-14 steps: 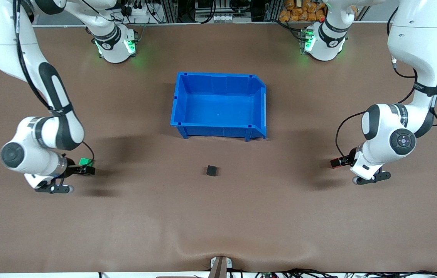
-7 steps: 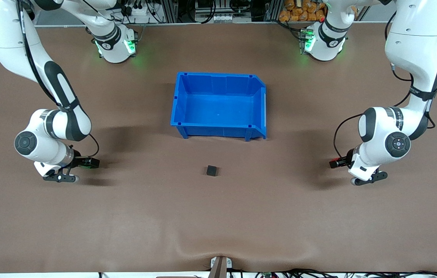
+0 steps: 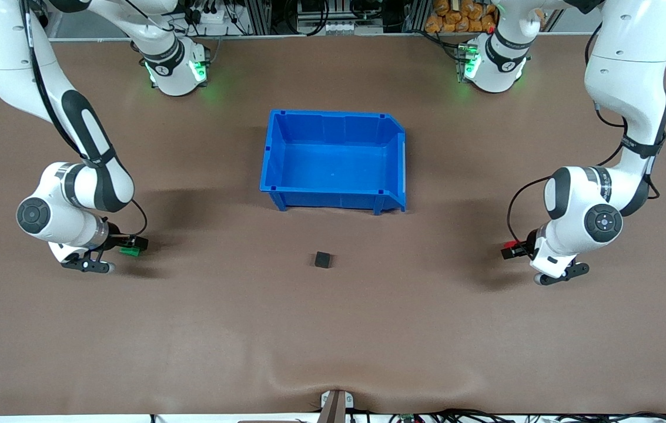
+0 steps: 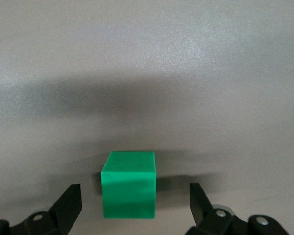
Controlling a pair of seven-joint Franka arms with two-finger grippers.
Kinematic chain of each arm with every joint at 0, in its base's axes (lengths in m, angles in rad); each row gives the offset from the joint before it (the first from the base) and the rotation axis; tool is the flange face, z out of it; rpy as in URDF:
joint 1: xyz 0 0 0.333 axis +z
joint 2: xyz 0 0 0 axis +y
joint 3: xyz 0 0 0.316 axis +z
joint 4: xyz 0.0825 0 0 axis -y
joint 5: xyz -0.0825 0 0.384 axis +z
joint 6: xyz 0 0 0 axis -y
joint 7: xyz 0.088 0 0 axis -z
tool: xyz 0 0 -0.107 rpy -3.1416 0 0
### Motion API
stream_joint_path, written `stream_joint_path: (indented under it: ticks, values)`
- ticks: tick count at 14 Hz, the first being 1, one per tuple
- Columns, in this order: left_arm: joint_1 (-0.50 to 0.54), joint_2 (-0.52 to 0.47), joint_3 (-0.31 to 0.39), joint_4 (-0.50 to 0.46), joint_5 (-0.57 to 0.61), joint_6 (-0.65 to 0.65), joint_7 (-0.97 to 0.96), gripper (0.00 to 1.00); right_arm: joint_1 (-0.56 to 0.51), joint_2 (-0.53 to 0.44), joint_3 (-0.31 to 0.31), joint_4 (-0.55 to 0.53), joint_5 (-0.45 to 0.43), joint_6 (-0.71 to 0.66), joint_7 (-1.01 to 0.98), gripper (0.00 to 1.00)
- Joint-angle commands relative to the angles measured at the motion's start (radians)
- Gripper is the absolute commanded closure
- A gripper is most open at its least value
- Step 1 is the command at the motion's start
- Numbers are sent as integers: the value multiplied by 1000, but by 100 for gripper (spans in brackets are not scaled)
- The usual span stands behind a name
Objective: Attach green and red cubes to black cube
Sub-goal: 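Close the right gripper on the green cube while the left gripper grips red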
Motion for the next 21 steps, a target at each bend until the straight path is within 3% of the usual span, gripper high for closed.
stream_joint_path:
  ticks: [1, 6, 7, 9, 10, 14, 15, 17, 18, 21]
  values:
    - [0, 14, 1, 17, -2, 7, -14, 21, -5, -34, 9, -25, 8, -10, 22, 10]
    - [-1, 16, 1, 19, -7, 7, -28, 28, -4, -34, 9, -21, 8, -10, 20, 35]
    - [-1, 16, 1, 19, -7, 7, -40, 28, -5, -34, 11, -21, 8, -10, 20, 49]
    - [-3, 16, 1, 19, -8, 7, -47, 34, -4, -34, 9, -21, 8, -8, 9, 92]
    - [-3, 16, 1, 20, -8, 7, -47, 38, -4, -34, 9, -21, 8, -8, 3, 100]
    - [2, 16, 1, 23, -10, 7, -48, 48, 12, -37, 9, 17, -9, -39, -121, 100]
    - [2, 17, -1, 23, -11, 7, -54, 57, 21, -37, 9, 58, -10, -116, -174, 100]
    - [-4, 17, -1, 23, -11, 9, -99, 94, 28, -31, 11, 192, -7, -283, -312, 100]
    - [-6, 17, -1, 23, -10, 9, -117, 100, 36, -26, 12, 253, -4, -348, -398, 100]
    - [-9, 10, -2, 34, -11, 9, -137, 100, 97, -15, 12, 347, -3, -381, -674, 100]
